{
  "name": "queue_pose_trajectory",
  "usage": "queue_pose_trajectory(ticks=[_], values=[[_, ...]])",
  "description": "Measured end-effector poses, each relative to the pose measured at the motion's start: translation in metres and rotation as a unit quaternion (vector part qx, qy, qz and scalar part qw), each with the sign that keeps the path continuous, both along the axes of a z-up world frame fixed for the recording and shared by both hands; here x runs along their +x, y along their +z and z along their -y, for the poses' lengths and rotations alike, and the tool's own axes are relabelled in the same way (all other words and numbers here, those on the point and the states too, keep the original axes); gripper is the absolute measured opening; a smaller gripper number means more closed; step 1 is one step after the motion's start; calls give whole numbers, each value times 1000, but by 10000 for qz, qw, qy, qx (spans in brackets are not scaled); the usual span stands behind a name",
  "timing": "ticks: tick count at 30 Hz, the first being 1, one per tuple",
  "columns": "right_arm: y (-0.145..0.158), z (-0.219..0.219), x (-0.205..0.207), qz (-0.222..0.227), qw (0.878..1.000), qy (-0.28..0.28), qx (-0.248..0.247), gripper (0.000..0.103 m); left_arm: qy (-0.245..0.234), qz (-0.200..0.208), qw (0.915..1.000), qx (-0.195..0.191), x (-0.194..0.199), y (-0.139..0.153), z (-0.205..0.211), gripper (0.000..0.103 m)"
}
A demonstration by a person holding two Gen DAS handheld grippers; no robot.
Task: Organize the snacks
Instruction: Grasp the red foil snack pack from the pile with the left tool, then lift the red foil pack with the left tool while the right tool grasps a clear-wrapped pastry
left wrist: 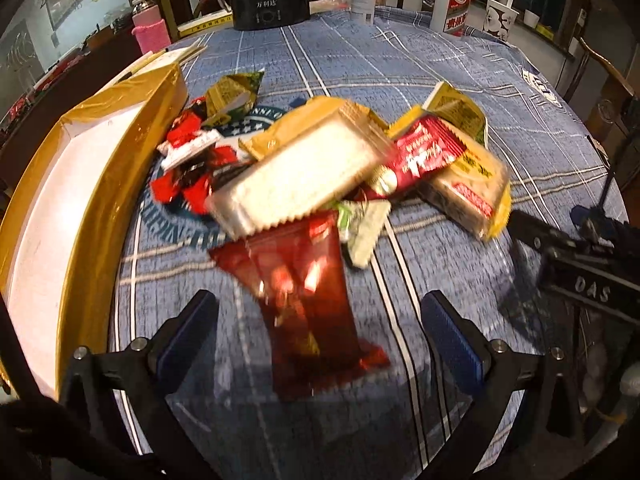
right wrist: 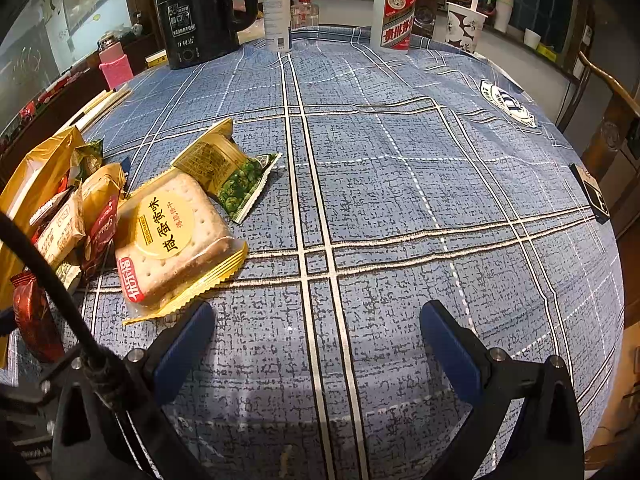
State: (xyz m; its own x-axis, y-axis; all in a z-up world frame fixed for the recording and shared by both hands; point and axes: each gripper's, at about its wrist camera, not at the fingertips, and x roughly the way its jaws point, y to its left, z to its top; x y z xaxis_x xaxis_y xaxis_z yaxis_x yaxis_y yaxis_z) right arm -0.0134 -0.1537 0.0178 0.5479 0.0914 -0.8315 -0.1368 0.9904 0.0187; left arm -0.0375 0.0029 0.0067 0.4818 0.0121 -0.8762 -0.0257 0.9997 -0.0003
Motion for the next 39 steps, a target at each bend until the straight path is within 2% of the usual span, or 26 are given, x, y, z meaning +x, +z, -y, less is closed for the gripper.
queue_pose_trajectory(ticks=[1,3,5,8,11,16,19,20,22,23,26,31,36,39], values=[[0,0,0,0,10000,-1,0,103,-12,-39,10000,-6,-3,1,0,93],[0,0,0,-9,10000,3,-3,103,-102,-169,9998,-77,-5,6,-1,78],[0,0,0,-20,10000,12,-6,103,-121,-165,9994,-278,-9,13,-5,77],[1,0,1,-84,10000,35,-19,102,-89,35,9995,-295,-18,32,-10,77],[6,3,1,-174,9998,56,25,92,-83,185,9995,-225,-27,48,-20,77],[23,12,1,-233,9982,32,556,84,53,364,9988,-336,-31,64,-57,77],[36,11,2,-317,9929,162,1131,80,-30,269,9978,-599,-19,62,-78,73],[40,6,4,-345,9909,263,1274,80,-82,223,9973,-689,-15,60,-81,68],[44,-5,5,-375,9893,423,1346,79,-230,110,9959,-874,-7,56,-80,63],[46,-13,7,-423,9881,525,1381,74,-331,62,9951,-934,-3,55,-79,62],[51,-36,6,-566,9823,800,1595,69,-752,29,9933,-878,1,53,-68,62],[50,-74,6,-454,9849,1068,1281,66,-1105,-218,9880,-1062,0,37,-51,62],[45,-68,15,-357,9894,983,1007,65,-1210,-283,9854,-1164,4,26,-39,62],[42,-63,16,-393,9878,1167,953,65,-1165,-294,9869,-1081,8,16,-32,62]])
